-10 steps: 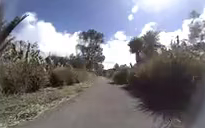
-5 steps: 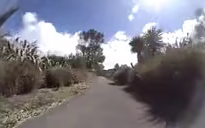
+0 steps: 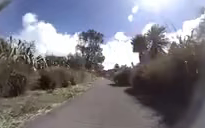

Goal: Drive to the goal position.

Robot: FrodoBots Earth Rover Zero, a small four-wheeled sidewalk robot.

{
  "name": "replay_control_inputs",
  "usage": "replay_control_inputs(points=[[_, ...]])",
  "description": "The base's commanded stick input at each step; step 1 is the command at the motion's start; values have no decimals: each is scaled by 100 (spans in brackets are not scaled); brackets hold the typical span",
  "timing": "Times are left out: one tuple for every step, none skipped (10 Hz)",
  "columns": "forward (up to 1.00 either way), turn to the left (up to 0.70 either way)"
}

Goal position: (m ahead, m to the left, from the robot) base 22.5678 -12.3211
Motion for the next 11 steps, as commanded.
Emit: replay_control_inputs(points=[[85,0],[85,0],[85,0],[85,0],[85,0],[85,0],[85,0],[85,0],[85,0],[85,0],[85,0]])
